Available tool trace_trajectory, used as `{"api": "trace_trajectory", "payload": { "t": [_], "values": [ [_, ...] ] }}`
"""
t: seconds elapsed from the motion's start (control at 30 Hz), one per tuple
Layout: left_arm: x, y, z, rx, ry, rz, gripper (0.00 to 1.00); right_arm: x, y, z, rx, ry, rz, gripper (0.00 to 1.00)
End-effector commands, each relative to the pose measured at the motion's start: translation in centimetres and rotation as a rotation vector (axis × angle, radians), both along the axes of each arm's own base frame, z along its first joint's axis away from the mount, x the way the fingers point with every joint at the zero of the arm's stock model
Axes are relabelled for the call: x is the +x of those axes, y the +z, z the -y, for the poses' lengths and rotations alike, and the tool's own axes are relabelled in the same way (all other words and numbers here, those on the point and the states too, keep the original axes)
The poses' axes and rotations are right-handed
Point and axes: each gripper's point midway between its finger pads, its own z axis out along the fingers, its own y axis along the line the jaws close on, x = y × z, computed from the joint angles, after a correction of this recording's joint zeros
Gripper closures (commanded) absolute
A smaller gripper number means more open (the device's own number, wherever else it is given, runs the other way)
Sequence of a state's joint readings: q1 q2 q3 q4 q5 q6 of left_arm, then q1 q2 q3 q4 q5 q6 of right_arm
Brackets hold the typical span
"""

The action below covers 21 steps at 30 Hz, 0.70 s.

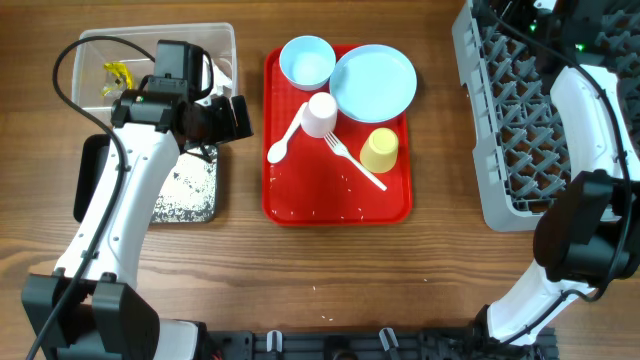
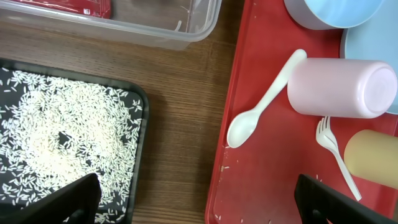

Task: Sort waste into correct bins and load items into the dishwasher rack
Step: 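Lower the green bowl into the rack slots and release it, then withdraw the right gripper from the rack toward the red tray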

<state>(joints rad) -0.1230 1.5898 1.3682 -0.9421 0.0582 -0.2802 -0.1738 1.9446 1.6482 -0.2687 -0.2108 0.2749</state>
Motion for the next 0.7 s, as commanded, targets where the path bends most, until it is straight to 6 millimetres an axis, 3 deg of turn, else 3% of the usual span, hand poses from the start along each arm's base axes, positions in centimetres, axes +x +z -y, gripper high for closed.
{"api": "trace_trajectory", "payload": {
  "t": [0.0, 0.07, 0.13, 0.2, 0.3, 0.37, 0.4, 0.47, 0.67],
  "values": [
    [0.2, -0.1, 0.1, -0.015, 0.01, -0.003, 0.0, -0.2, 1.4, -0.9, 0.089, 0.013, 0.018, 0.01],
    [0.2, -0.1, 0.1, -0.015, 0.01, -0.003, 0.0, -0.5, 1.6, -1.0, 0.093, 0.02, -0.005, 0.01],
    [0.2, -0.1, 0.1, -0.015, 0.01, -0.003, 0.0, -0.8, 3.3, -1.0, 0.076, 0.03, -0.025, 0.01],
    [0.2, -0.1, 0.1, -0.015, 0.01, -0.003, 0.0, -1.1, 6.2, -0.7, 0.052, 0.021, -0.018, 0.0],
    [0.2, -0.1, 0.1, -0.015, 0.01, -0.003, 0.0, -1.8, 13.3, 0.4, -0.001, -0.019, 0.065, 0.01],
    [0.2, -0.1, 0.1, -0.015, 0.01, -0.003, 0.0, -1.8, 14.9, 1.2, -0.02, -0.054, 0.097, 0.0],
    [0.2, -0.1, 0.1, -0.015, 0.01, -0.003, 0.0, -1.8, 15.0, 1.7, -0.018, -0.07, 0.102, 0.0],
    [0.2, -0.1, 0.1, -0.015, 0.01, -0.003, 0.0, -1.1, 13.1, 2.8, -0.002, -0.103, 0.067, 0.0],
    [0.2, -0.1, 0.1, -0.015, 0.01, -0.003, 0.0, 1.8, 4.3, 5.2, 0.021, -0.134, -0.076, 0.0]
  ]
}}
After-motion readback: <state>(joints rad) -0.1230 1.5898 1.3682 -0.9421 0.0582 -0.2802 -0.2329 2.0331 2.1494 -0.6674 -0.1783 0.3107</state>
